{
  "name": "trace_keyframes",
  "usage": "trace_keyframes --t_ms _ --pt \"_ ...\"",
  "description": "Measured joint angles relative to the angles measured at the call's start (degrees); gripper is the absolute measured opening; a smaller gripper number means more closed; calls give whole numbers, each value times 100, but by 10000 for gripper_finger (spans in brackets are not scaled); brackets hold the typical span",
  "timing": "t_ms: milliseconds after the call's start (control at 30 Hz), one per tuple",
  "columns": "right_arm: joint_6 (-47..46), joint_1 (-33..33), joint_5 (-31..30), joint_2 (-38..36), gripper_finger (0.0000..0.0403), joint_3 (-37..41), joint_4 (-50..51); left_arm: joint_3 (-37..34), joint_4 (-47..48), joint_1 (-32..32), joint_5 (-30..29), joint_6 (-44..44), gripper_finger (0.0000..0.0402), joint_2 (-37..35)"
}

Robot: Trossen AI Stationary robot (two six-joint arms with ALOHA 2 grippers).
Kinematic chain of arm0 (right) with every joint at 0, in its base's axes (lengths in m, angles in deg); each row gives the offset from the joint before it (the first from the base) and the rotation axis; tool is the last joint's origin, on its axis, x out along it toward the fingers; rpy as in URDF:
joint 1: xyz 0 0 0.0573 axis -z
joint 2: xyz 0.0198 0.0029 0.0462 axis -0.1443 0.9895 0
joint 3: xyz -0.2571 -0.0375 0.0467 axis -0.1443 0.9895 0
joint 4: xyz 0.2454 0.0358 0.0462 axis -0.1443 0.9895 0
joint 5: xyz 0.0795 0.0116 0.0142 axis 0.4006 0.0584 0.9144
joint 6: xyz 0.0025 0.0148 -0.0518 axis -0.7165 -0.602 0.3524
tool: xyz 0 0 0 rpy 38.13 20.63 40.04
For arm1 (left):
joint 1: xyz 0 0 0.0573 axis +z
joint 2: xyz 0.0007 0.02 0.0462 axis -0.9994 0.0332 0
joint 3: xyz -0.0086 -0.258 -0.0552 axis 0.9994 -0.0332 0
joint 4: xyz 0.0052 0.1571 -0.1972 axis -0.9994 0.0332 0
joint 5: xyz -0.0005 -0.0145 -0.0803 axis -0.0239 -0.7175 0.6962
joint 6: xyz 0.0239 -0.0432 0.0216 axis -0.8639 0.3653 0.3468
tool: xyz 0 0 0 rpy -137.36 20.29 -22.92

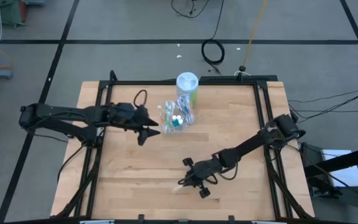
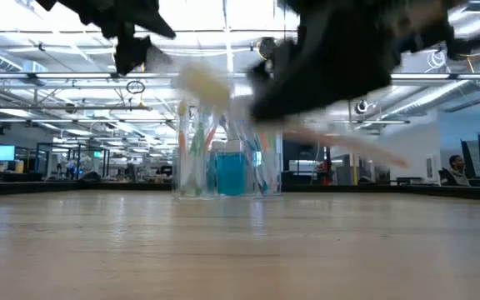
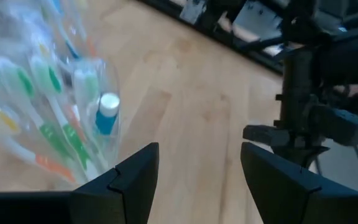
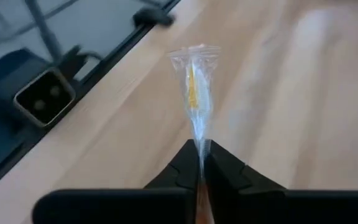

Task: Pick & Place toothbrushing station
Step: Put the yellow toothbrush into the transparent organizer

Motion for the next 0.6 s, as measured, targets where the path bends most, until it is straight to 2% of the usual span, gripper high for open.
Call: trace_keyframes --t_ms 200,300,467,600 --pt "581 156 -1089 -1092 8 259 -187 0 -57 0 1 -150 234 -255" --pt "825 358 -1114 -1582 8 597 -817 -5 -37 0 3 -317 234 -353" --pt "1003 909 -1124 -2137 8 1429 -2673 -3 -40 0 1 -603 234 -354" --pt "977 1511 -1116 -2227 8 2119 -4316 -4 -66 0 -4 -760 234 -363"
